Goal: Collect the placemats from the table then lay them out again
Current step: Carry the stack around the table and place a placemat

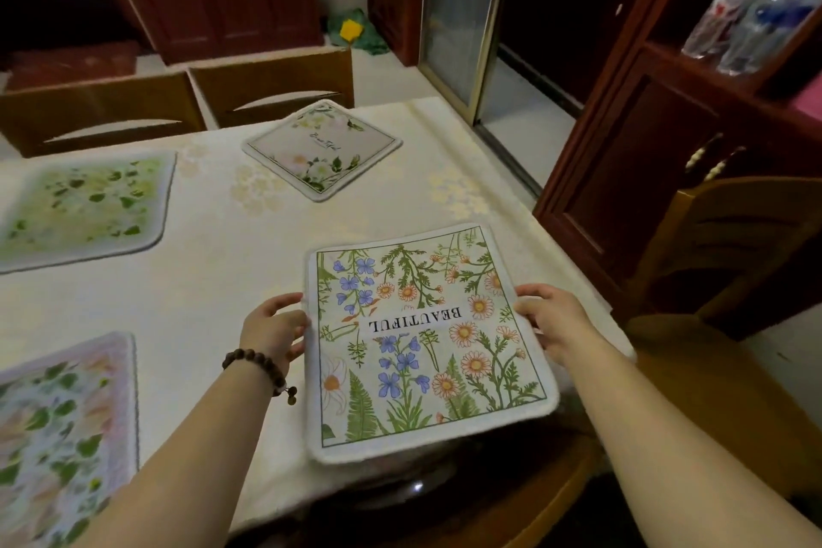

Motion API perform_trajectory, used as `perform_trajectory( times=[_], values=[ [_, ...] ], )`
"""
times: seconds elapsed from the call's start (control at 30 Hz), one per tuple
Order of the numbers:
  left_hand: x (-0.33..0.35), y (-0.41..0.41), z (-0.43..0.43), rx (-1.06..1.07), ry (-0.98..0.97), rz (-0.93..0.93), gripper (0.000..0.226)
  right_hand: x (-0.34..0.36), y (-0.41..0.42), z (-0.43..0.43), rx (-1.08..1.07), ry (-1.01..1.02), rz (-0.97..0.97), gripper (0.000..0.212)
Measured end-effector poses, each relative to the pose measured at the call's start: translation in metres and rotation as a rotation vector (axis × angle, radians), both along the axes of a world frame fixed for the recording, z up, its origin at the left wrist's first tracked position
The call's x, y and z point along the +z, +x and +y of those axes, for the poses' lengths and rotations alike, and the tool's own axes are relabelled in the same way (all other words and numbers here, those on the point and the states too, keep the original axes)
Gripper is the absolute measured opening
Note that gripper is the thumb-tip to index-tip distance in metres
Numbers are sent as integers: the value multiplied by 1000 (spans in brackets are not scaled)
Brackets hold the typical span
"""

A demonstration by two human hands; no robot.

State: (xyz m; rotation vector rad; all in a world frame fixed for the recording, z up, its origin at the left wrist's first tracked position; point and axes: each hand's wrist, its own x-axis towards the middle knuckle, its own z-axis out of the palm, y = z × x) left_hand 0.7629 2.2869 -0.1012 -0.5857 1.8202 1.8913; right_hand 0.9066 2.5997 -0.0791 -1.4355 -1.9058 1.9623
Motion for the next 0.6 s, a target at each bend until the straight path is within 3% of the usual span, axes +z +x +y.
perform_trajectory(
  times=[0.6],
  values=[
    [-60, 1, -22, 198, -269, -84, 38, -66, -80, -11, 253, 42, -214, 31]
  ],
)
